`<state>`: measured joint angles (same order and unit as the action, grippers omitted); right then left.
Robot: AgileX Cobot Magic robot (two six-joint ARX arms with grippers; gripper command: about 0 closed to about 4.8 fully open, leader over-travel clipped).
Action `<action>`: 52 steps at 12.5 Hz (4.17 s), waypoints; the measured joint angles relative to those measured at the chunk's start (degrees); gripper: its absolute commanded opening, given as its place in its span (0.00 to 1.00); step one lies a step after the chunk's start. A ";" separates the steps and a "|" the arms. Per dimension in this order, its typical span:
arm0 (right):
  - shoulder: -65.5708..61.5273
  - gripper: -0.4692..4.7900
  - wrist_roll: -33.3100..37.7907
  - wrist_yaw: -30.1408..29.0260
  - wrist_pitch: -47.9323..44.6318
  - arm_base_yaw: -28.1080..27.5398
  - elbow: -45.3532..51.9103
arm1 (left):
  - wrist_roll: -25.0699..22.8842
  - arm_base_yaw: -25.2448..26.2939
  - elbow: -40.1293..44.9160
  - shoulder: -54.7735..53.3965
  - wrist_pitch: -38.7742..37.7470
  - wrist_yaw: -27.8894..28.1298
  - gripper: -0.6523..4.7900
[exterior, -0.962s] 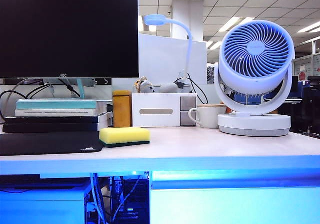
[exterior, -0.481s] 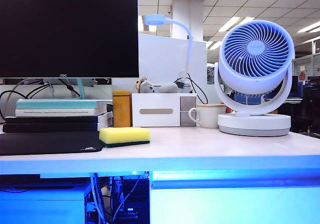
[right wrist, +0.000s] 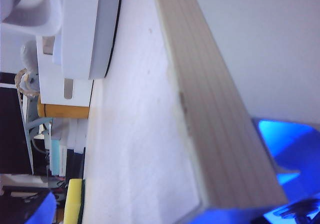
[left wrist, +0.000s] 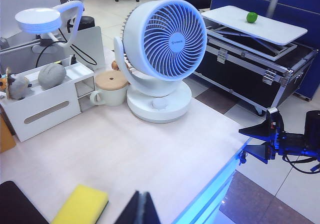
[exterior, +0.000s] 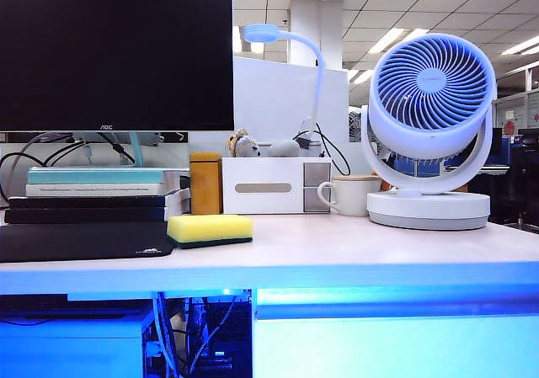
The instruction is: Open the drawer, place the cleaning sponge inside, then close the drawer.
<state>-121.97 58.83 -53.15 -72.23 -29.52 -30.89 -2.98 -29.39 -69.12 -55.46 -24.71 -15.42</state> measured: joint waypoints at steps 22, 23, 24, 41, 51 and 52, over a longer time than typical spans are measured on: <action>-0.76 1.00 -4.31 -7.65 -6.84 -4.92 4.07 | 0.00 0.00 0.00 0.00 -0.44 0.00 0.11; -1.92 1.00 -4.28 -8.55 -6.80 -4.92 2.97 | 0.00 0.02 0.00 0.00 -0.44 0.00 0.11; -2.62 1.00 -4.28 -9.62 -6.73 -4.94 2.14 | 0.00 0.02 0.00 0.00 -0.46 0.00 0.11; -7.39 1.00 -3.30 -12.98 -5.75 -4.96 -5.31 | 0.00 0.02 0.00 -0.02 -1.53 0.00 0.11; -7.15 1.00 -4.24 -15.93 -7.34 -5.05 -1.77 | 0.00 0.02 0.00 -0.02 -1.99 0.00 0.11; -7.15 1.00 -4.28 -15.91 -7.34 -5.09 -1.38 | 0.00 0.02 0.00 -0.02 -1.99 0.00 0.11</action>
<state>-129.12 54.54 -69.06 -79.57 -34.61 -32.27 -2.98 -29.36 -69.12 -55.48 -26.70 -15.42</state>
